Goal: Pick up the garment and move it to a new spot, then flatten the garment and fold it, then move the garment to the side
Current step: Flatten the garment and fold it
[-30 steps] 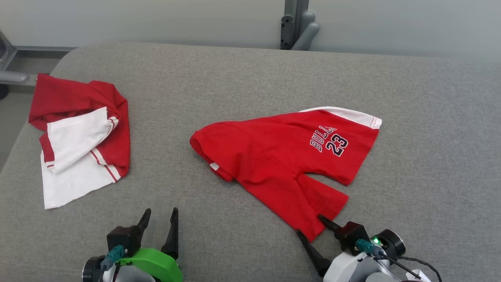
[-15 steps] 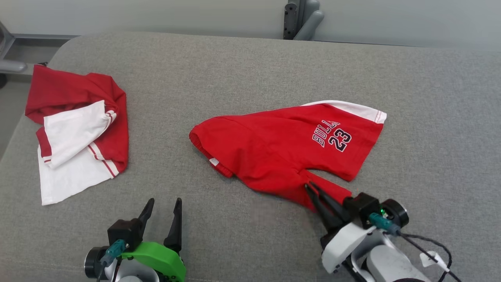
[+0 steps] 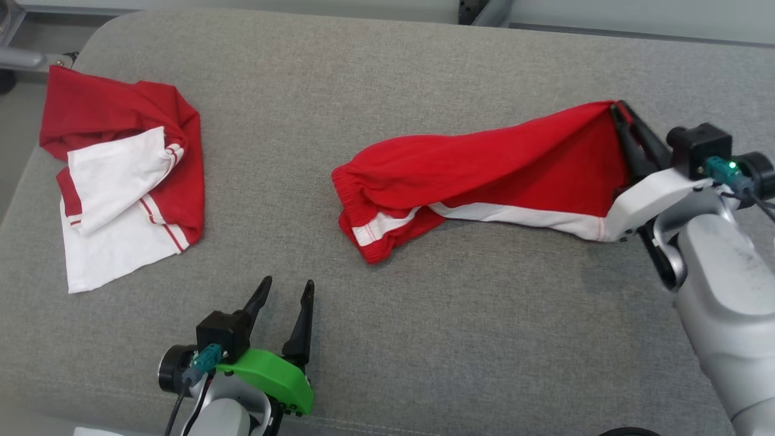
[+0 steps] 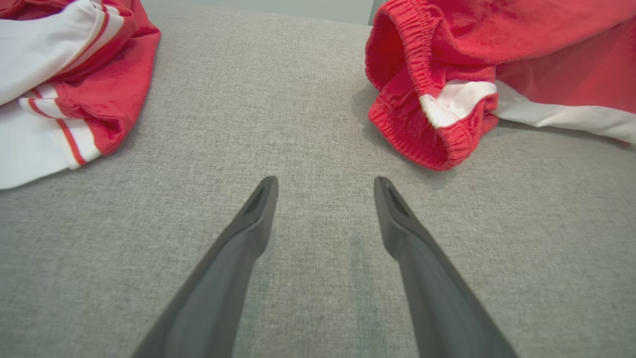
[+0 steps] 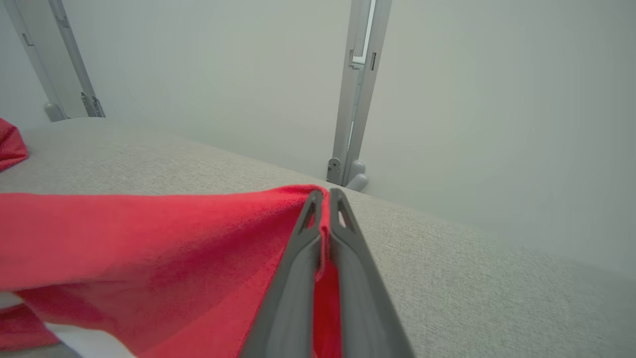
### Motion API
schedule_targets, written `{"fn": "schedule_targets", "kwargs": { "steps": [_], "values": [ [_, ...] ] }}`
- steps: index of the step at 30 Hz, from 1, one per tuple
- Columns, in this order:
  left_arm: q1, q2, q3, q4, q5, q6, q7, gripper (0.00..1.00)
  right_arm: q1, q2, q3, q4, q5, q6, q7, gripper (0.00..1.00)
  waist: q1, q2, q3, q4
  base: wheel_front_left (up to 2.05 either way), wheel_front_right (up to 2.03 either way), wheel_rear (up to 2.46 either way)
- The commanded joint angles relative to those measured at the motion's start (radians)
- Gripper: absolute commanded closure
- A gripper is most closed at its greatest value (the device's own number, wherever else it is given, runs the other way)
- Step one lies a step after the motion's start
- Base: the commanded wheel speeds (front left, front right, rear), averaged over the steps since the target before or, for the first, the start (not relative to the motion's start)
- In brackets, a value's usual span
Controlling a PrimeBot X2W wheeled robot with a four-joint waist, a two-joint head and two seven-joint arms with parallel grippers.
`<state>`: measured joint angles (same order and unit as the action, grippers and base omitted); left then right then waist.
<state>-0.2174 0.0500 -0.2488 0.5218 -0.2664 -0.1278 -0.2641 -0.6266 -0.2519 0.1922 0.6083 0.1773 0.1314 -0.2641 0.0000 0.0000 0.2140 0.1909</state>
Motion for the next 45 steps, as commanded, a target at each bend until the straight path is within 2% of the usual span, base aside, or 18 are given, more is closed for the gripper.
{"fn": "schedule_targets", "kwargs": {
  "steps": [1,3,4,5,8,12,15,22,29,34,45],
  "values": [
    [-0.022,0.002,-0.011,-0.004,-0.011,-0.003,0.0,0.0,-0.035,-0.021,-0.015,0.038,-0.021,-0.001,-0.001,1.0,0.0,0.0,0.044,0.045,0.0,0.0,0.0],
    [-0.034,0.002,-0.032,-0.007,-0.018,-0.003,0.0,0.0,-0.088,-0.036,-0.042,0.12,-0.05,-0.001,-0.001,1.0,0.0,0.0,0.062,0.065,0.0,0.0,0.0],
    [-0.037,0.002,-0.039,-0.008,-0.018,-0.003,0.0,0.0,-0.112,-0.042,-0.058,0.159,-0.064,-0.001,-0.001,0.87,0.0,0.0,0.068,0.074,0.0,0.0,0.0],
    [-0.042,0.002,-0.047,-0.009,-0.02,-0.003,0.0,0.0,-0.137,-0.05,-0.083,0.198,-0.081,-0.001,-0.001,0.02,0.0,0.0,0.074,0.081,0.0,0.0,0.0],
    [-0.049,0.001,-0.062,-0.009,-0.023,-0.002,0.0,0.0,-0.196,-0.052,-0.167,0.249,-0.126,-0.001,-0.001,0.0,0.0,0.0,0.083,0.09,0.0,0.0,0.0],
    [-0.043,0.001,-0.065,-0.01,-0.024,0.006,0.0,0.0,-0.17,-0.01,-0.255,0.201,-0.174,-0.001,-0.001,0.0,0.0,0.0,0.066,0.075,0.0,0.0,0.0],
    [-0.031,0.001,-0.059,-0.018,-0.023,0.005,0.0,0.0,-0.104,0.025,-0.26,0.147,-0.172,-0.001,-0.001,0.0,0.0,0.0,0.04,0.045,0.0,0.0,0.0],
    [-0.014,0.002,-0.047,-0.03,-0.011,0.001,0.0,0.0,0.119,0.085,-0.173,0.04,-0.096,-0.001,-0.001,0.0,0.0,0.0,-0.018,-0.062,0.0,0.0,0.0],
    [-0.011,0.002,-0.039,-0.033,-0.005,-0.002,0.0,0.0,0.242,0.103,-0.075,0.032,-0.044,-0.001,-0.001,0.0,0.0,0.0,-0.026,-0.144,0.0,0.0,0.0],
    [-0.032,0.002,-0.042,-0.038,-0.013,-0.003,0.0,0.0,0.244,0.102,-0.032,0.03,-0.021,-0.001,-0.001,0.0,0.0,0.0,-0.012,-0.158,0.0,0.0,0.0],
    [-0.094,0.002,-0.066,-0.037,-0.03,-0.003,0.0,0.0,0.174,0.1,-0.002,0.06,-0.013,-0.001,-0.001,0.0,0.0,0.0,0.035,-0.14,0.0,0.0,0.0]
  ]
}}
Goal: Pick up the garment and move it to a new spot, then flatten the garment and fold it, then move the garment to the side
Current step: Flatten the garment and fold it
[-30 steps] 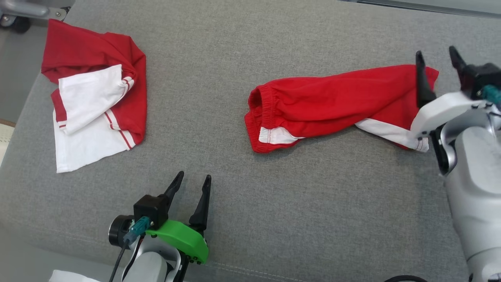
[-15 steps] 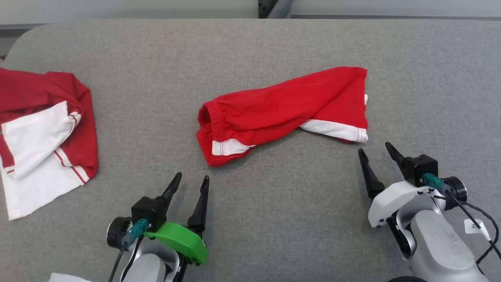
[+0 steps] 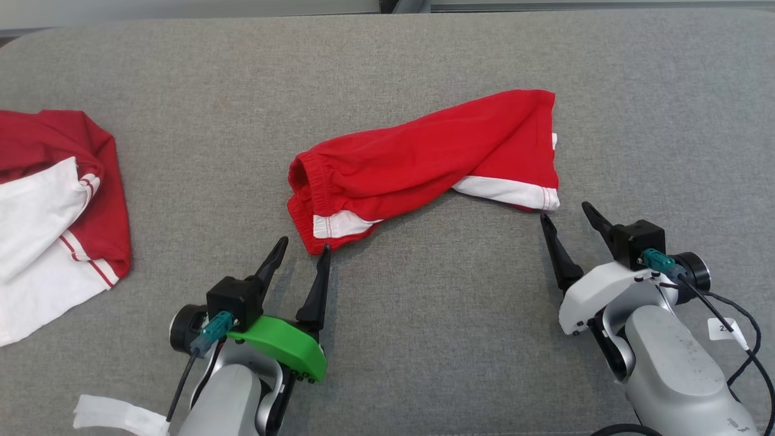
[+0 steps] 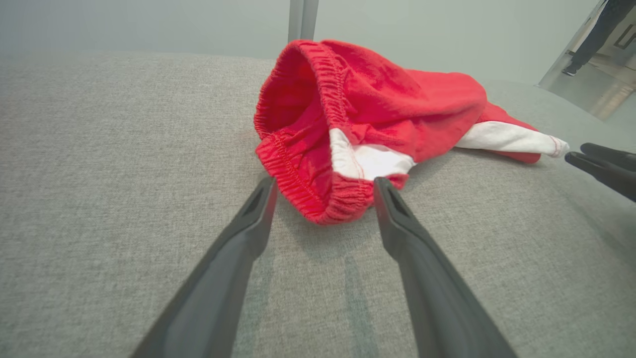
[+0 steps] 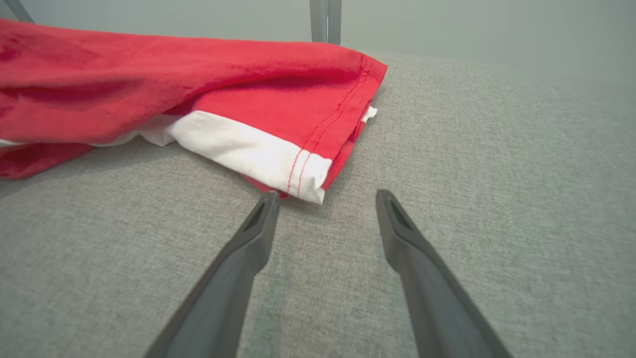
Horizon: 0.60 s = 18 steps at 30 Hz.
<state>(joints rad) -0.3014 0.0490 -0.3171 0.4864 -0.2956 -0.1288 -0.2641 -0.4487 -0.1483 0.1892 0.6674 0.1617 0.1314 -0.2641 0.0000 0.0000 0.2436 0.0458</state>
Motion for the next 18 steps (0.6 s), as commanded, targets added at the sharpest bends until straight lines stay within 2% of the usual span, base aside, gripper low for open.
{"fn": "schedule_targets", "kwargs": {
  "steps": [1,13,14,16,17,18],
  "values": [
    [-0.015,0.003,0.0,-0.003,-0.002,-0.002,0.0,0.0,-0.009,-0.003,0.002,0.003,0.003,-0.001,-0.001,0.0,0.0,0.0,0.01,0.006,0.0,0.0,0.0],
    [-0.079,0.004,-0.069,-0.006,-0.038,-0.003,0.0,0.0,-0.068,0.01,0.021,0.027,-0.001,-0.001,-0.001,0.0,0.0,0.0,0.06,0.007,0.0,0.0,0.0],
    [-0.079,0.004,-0.068,-0.006,-0.04,-0.003,0.0,0.0,-0.069,0.012,0.023,0.028,0.001,-0.001,-0.001,0.08,0.0,0.0,0.06,0.007,0.0,0.0,0.0],
    [-0.072,0.004,-0.063,-0.005,-0.039,-0.003,0.0,0.0,-0.07,0.016,0.032,0.026,0.009,-0.001,-0.001,0.65,0.0,0.0,0.06,0.009,0.0,0.0,0.0],
    [-0.067,0.004,-0.061,-0.006,-0.039,-0.003,0.0,0.0,-0.068,0.015,0.036,0.021,0.012,-0.001,-0.001,1.0,0.0,0.0,0.059,0.011,0.0,0.0,0.0],
    [-0.061,0.004,-0.06,-0.006,-0.038,-0.003,0.0,0.0,-0.065,0.013,0.037,0.015,0.015,-0.001,-0.001,1.0,0.0,0.0,0.058,0.012,0.0,0.0,0.0]
  ]
}}
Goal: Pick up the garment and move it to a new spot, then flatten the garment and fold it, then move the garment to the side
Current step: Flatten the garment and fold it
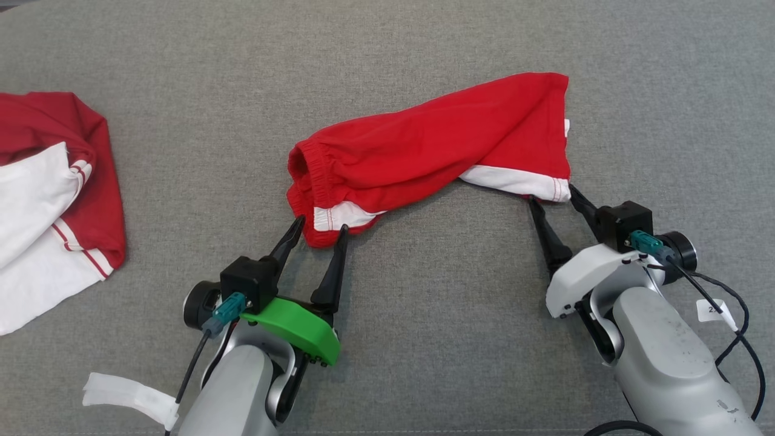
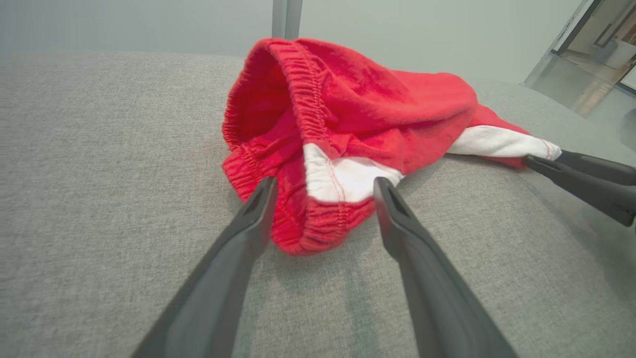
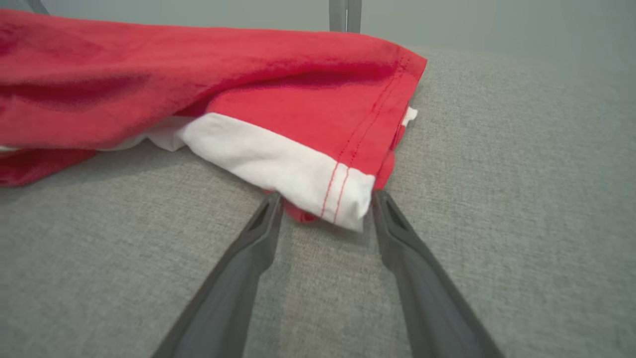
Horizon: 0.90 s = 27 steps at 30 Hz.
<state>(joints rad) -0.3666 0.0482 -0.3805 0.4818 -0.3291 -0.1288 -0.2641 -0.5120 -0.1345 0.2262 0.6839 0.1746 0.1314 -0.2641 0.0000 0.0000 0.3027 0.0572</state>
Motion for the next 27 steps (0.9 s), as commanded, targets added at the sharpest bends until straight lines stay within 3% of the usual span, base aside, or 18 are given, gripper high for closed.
{"fn": "schedule_targets", "kwargs": {
  "steps": [1,11,17,23,24,25,27],
  "values": [
    [0.008,0.004,0.005,0.0,-0.006,-0.003,0.0,0.0,0.002,-0.003,0.001,-0.008,0.007,-0.001,-0.001,1.0,0.0,0.0,-0.002,0.002,0.0,0.0,0.0],
    [0.056,0.004,0.029,0.023,-0.008,-0.003,0.0,0.0,0.113,-0.052,0.035,-0.124,0.096,-0.001,-0.001,1.0,0.0,0.0,-0.073,-0.016,0.0,0.0,0.0],
    [0.105,0.004,0.055,0.039,-0.009,-0.003,0.0,0.0,0.217,-0.147,0.086,-0.202,0.186,-0.001,-0.001,1.0,0.0,0.0,-0.152,-0.047,0.0,0.0,0.0],
    [0.138,0.004,0.065,0.047,-0.012,-0.003,0.0,0.0,0.268,-0.226,0.122,-0.156,0.255,-0.001,-0.001,1.0,0.0,0.0,-0.189,-0.059,0.0,0.0,0.0],
    [0.142,0.004,0.063,0.049,-0.012,-0.003,0.0,0.0,0.275,-0.237,0.126,-0.131,0.256,-0.001,-0.001,0.65,0.0,0.0,-0.192,-0.059,0.0,0.0,0.0],
    [0.143,0.004,0.061,0.049,-0.012,-0.003,0.0,0.0,0.275,-0.238,0.12,-0.113,0.256,-0.001,-0.001,0.0,0.0,0.0,-0.193,-0.06,0.0,0.0,0.0],
    [0.142,0.004,0.059,0.053,-0.014,-0.003,0.0,0.0,0.27,-0.229,0.103,-0.097,0.25,-0.001,-0.001,0.0,0.0,0.0,-0.19,-0.06,0.0,0.0,0.0]
  ]
}}
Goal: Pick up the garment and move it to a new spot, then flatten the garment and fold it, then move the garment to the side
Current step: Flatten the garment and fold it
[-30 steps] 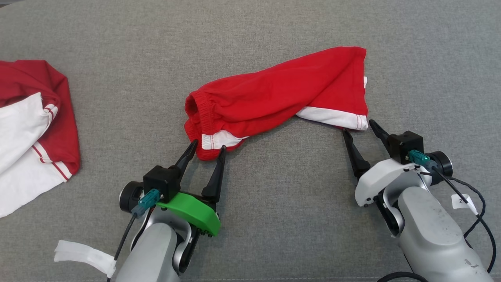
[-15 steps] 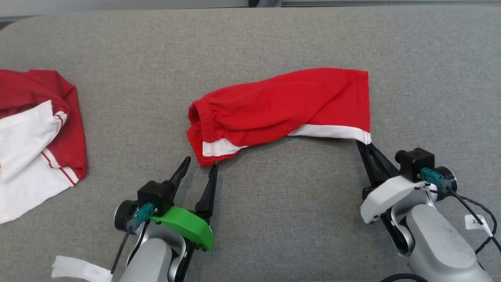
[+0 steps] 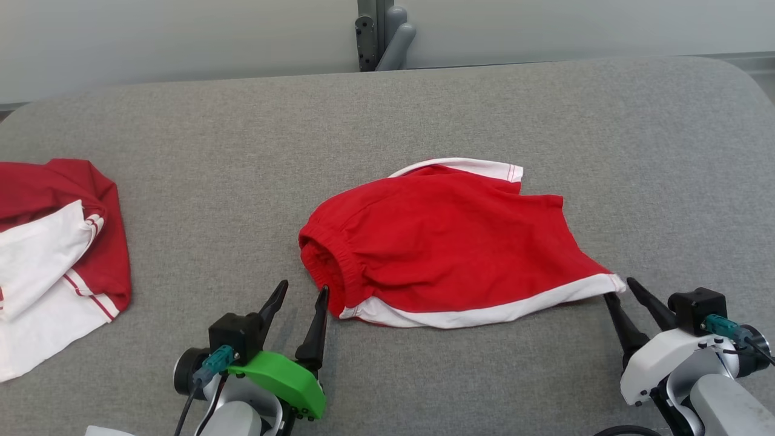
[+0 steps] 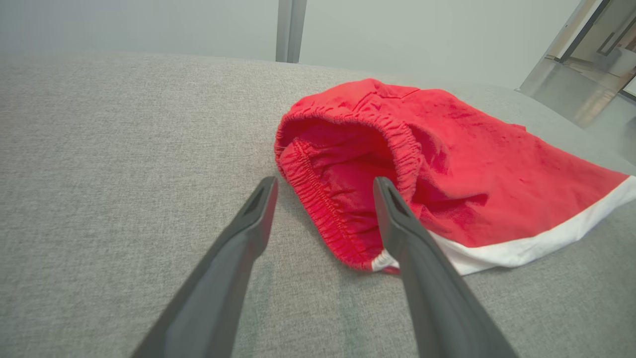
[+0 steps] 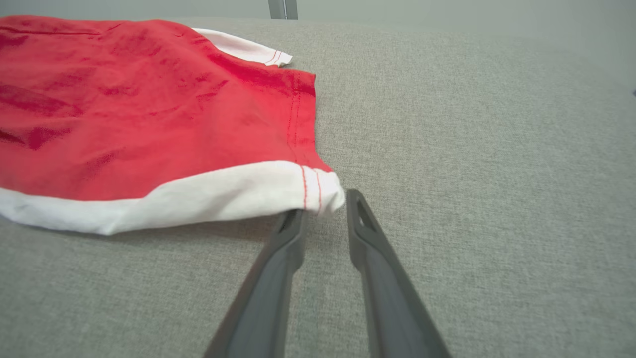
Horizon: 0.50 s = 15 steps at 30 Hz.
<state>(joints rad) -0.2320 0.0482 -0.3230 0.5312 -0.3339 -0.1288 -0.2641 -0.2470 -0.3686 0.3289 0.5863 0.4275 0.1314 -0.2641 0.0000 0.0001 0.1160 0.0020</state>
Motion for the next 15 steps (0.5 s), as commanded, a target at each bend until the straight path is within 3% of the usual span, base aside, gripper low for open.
{"fn": "schedule_targets", "kwargs": {
  "steps": [1,9,15],
  "values": [
    [0.005,0.004,0.001,0.004,-0.009,-0.003,0.0,0.0,0.004,0.008,-0.009,0.004,-0.012,-0.001,-0.001,0.0,0.0,-0.0001,0.0,-0.005,0.0,0.0,0.0],
    [0.027,0.004,0.008,0.011,-0.006,-0.003,0.0,0.0,0.046,0.081,-0.167,-0.036,-0.11,-0.001,-0.001,0.0,0.0,-0.0001,-0.022,-0.014,0.0,0.0,0.0],
    [0.062,0.004,-0.012,-0.003,-0.027,-0.003,0.0,0.0,0.101,0.15,-0.228,-0.083,-0.176,-0.001,-0.001,0.0,0.0,-0.0001,-0.053,-0.026,0.0,0.0,0.0]
  ]
}}
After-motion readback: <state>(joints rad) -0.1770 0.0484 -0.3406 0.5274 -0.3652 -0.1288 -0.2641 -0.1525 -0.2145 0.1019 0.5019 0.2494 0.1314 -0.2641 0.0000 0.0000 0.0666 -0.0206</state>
